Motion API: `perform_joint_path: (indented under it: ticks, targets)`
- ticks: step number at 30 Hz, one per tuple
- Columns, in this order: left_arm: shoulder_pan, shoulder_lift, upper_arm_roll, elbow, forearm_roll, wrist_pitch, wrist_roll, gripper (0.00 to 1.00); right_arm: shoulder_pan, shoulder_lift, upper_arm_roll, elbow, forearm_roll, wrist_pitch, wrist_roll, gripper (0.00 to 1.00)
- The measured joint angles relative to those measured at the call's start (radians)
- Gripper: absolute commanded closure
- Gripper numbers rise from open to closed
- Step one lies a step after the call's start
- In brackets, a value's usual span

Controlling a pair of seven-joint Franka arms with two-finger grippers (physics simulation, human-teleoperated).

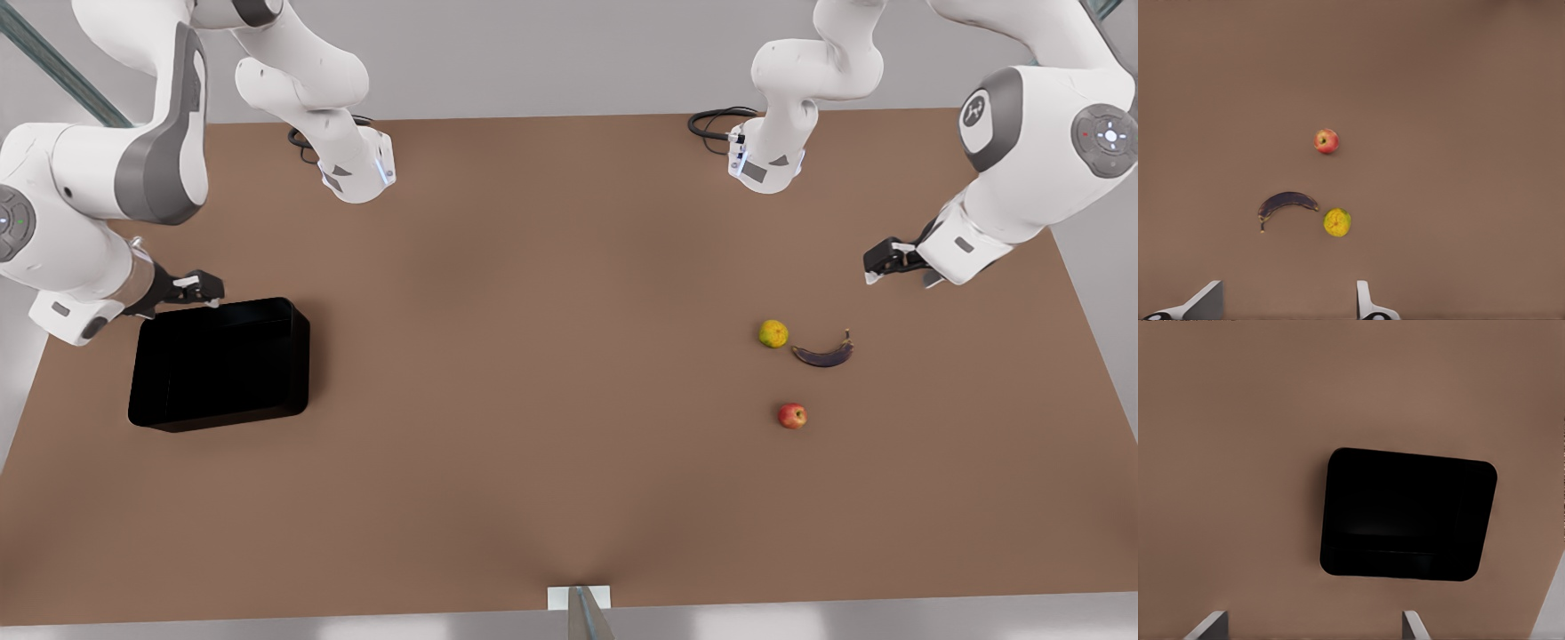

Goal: Place the storage box in the middle with the right arm, and place the apple in the storage box with the left arm

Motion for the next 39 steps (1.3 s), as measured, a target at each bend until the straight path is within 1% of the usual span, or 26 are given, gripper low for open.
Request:
perform_joint_path:
  ticks: [2,3,4,6,8,9,10,11,12,13,14,16,17,18,19,22,25,30,32,34,36,37,39]
  targets:
    - [-0.002,0.010,0.001,0.003,0.000,0.009,0.000,0.00,0.004,0.009,0.000,0.000,0.000,0.001,0.000,0.00]
    - [0.001,0.020,0.001,0.003,0.001,0.013,0.000,0.00,-0.008,0.040,0.000,0.001,0.002,0.012,-0.008,0.00]
    - [0.011,0.037,-0.001,0.005,0.002,0.015,0.002,0.00,-0.047,0.084,-0.018,0.001,0.006,0.053,-0.055,0.00]
    - [0.047,0.083,0.000,0.008,0.002,0.013,-0.019,0.00,-0.156,0.153,-0.021,0.008,0.009,0.120,-0.258,0.00]
    - [0.060,0.158,0.003,0.039,-0.014,0.013,-0.183,0.00,-0.202,0.175,-0.024,-0.019,-0.003,0.180,-0.370,0.00]
    - [0.047,0.208,0.022,0.039,-0.044,0.014,-0.374,0.00,-0.190,0.149,-0.025,-0.099,-0.026,0.241,-0.374,0.00]
    - [0.059,0.256,0.061,0.039,-0.096,0.021,-0.520,0.00,-0.188,0.083,-0.053,-0.251,-0.028,0.372,-0.373,0.00]
    - [0.059,0.316,0.103,0.039,-0.172,0.062,-0.695,0.00,-0.196,0.050,-0.070,-0.371,-0.025,0.474,-0.371,0.00]
    - [0.062,0.386,0.132,0.039,-0.268,0.081,-0.809,0.00,-0.190,0.049,-0.094,-0.416,-0.022,0.515,-0.363,0.00]
    - [0.059,0.427,0.143,0.040,-0.365,0.155,-0.909,0.00,-0.190,0.056,-0.101,-0.436,-0.022,0.539,-0.356,0.00]
    - [0.060,0.477,0.144,0.032,-0.474,0.262,-0.978,0.00,-0.189,0.078,-0.123,-0.482,-0.021,0.614,-0.356,0.00]
    - [0.073,0.532,0.144,0.009,-0.693,0.319,-0.982,0.00,-0.205,0.137,-0.154,-0.469,-0.017,0.627,-0.357,0.00]
    - [0.073,0.543,0.144,-0.029,-0.795,0.386,-0.979,0.00,-0.229,0.177,-0.156,-0.451,-0.005,0.652,-0.369,0.00]
    - [0.071,0.551,0.141,-0.060,-0.883,0.399,-0.979,0.00,-0.261,0.184,-0.156,-0.451,-0.005,0.675,-0.374,0.00]
    - [0.071,0.550,0.139,-0.097,-0.954,0.402,-0.978,0.00,-0.274,0.198,-0.156,-0.443,-0.003,0.688,-0.374,0.00]
    - [0.060,0.557,0.127,-0.131,-1.099,0.418,-0.968,0.00,-0.338,0.269,-0.156,-0.439,-0.003,0.749,-0.375,0.00]
    - [0.049,0.574,0.121,-0.142,-1.161,0.442,-0.965,0.00,-0.369,0.317,-0.156,-0.436,-0.003,0.814,-0.376,0.00]
    - [0.030,0.582,0.121,-0.243,-1.189,0.463,-0.867,0.00,-0.394,0.374,-0.156,-0.427,0.000,0.867,-0.374,0.00]
    - [0.030,0.609,0.126,-0.244,-1.193,0.488,-0.848,0.00,-0.400,0.396,-0.163,-0.426,0.043,0.869,-0.379,0.00]
    - [0.030,0.629,0.125,-0.232,-1.197,0.528,-0.826,0.00,-0.399,0.408,-0.168,-0.426,0.048,0.873,-0.390,0.00]
    - [0.040,0.640,0.131,-0.218,-1.200,0.527,-0.809,0.00,-0.396,0.413,-0.168,-0.426,0.048,0.870,-0.391,0.00]
    - [0.043,0.644,0.131,-0.220,-1.201,0.527,-0.806,0.00,-0.395,0.413,-0.167,-0.426,0.046,0.870,-0.392,0.16]
    - [0.043,0.644,0.132,-0.229,-1.201,0.528,-0.807,0.00,-0.390,0.413,-0.169,-0.426,0.043,0.867,-0.394,0.57]
